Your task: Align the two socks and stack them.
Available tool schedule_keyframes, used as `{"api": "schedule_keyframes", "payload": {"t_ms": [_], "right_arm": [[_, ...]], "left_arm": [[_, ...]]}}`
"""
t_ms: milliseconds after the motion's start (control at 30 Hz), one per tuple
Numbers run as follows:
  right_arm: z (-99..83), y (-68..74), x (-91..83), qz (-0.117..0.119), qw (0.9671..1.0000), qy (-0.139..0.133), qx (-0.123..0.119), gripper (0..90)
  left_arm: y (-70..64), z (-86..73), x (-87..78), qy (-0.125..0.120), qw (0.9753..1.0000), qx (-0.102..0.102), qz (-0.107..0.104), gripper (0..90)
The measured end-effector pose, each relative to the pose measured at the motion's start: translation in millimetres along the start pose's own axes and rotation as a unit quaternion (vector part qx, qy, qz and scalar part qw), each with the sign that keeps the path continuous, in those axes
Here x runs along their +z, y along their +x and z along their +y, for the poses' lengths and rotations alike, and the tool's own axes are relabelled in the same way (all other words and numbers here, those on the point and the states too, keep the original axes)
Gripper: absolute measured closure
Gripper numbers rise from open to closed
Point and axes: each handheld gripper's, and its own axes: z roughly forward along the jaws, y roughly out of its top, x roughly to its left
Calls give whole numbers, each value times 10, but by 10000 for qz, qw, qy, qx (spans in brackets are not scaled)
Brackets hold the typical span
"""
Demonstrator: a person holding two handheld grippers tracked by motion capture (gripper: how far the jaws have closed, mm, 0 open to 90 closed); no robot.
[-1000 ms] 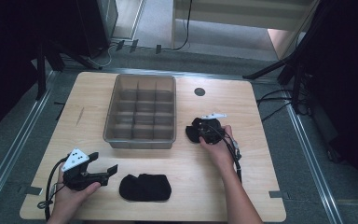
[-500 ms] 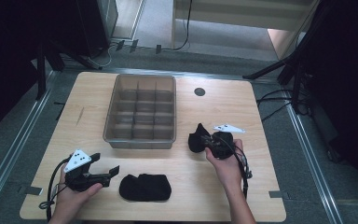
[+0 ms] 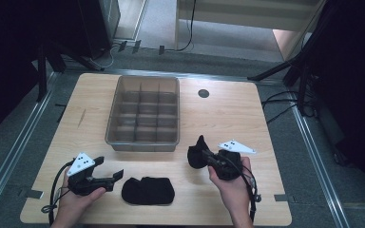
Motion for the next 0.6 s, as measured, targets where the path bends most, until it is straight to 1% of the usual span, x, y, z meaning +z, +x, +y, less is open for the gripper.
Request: {"api": "schedule_keyframes", "payload": {"t_ms": [67, 100, 133, 233, 267, 300, 333, 400, 467, 600], "right_arm": [[-30, 88, -39, 91, 10000, -5, -19, 860], [-30, 88, -39, 91, 10000, -5, -19, 860], [-69, 197, -61, 197, 9998, 35, -84, 859], [-125, 344, -68, 332, 9993, 81, -166, 857], [-125, 344, -68, 332, 9993, 81, -166, 857], [-164, 442, -51, 398, 9988, 141, -237, 856], [-180, 490, -35, 420, 9986, 178, -269, 855], [-203, 567, -6, 535, 9978, 209, -316, 854], [-227, 674, 32, 642, 9969, 256, -388, 854], [-262, 842, 81, 835, 9949, 314, -477, 854]], "left_arm": [[-6, 7, -5, -15, 10000, 10, -8, 97], [-6, 7, -5, -15, 10000, 10, -8, 97], [-13, 13, -11, -34, 10000, 2, -25, 97], [-19, 20, -14, -30, 10000, 26, -41, 98], [-22, 23, -18, -13, 10000, 42, -64, 98], [-34, 29, -22, -13, 9999, 51, -91, 98], [-34, 29, -22, -13, 9999, 51, -91, 101], [-46, 34, -32, -44, 9998, 91, -182, 140], [-54, 38, -37, -60, 9998, 78, -192, 140], [-62, 44, -42, -86, 9997, 58, -240, 140]]}}
